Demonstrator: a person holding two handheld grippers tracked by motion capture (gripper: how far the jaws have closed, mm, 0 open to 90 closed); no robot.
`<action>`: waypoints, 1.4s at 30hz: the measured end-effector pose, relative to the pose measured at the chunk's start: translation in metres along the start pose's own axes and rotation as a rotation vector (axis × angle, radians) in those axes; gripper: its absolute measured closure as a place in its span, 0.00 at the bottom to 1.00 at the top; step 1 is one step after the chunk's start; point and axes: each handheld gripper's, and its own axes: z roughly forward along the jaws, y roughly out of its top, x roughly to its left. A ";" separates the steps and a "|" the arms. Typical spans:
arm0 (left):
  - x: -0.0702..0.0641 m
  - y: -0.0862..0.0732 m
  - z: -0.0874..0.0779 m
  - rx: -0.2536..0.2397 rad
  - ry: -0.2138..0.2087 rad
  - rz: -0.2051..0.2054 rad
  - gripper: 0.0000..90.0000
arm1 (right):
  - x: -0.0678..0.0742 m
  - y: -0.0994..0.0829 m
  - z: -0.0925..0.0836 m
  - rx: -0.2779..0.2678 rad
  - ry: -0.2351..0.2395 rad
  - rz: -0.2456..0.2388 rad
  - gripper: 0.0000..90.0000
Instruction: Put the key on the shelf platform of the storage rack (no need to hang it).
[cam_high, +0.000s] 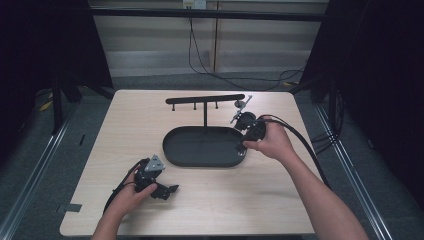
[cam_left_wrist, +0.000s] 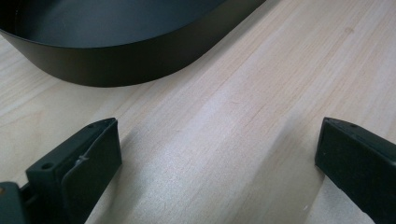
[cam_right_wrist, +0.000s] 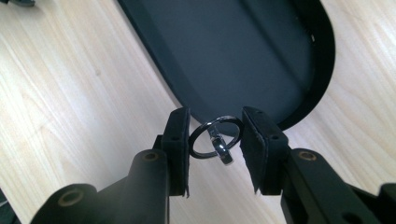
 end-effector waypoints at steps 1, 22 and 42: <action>0.000 0.000 0.000 0.000 0.000 0.000 0.00 | 0.000 0.000 0.000 0.000 0.000 0.000 0.71; 0.000 0.000 0.000 -0.002 -0.001 0.000 0.00 | -0.006 0.015 0.012 0.003 -0.017 0.005 0.71; 0.000 0.000 0.000 -0.001 -0.003 0.002 0.00 | -0.009 0.022 0.021 -0.003 -0.019 0.024 0.71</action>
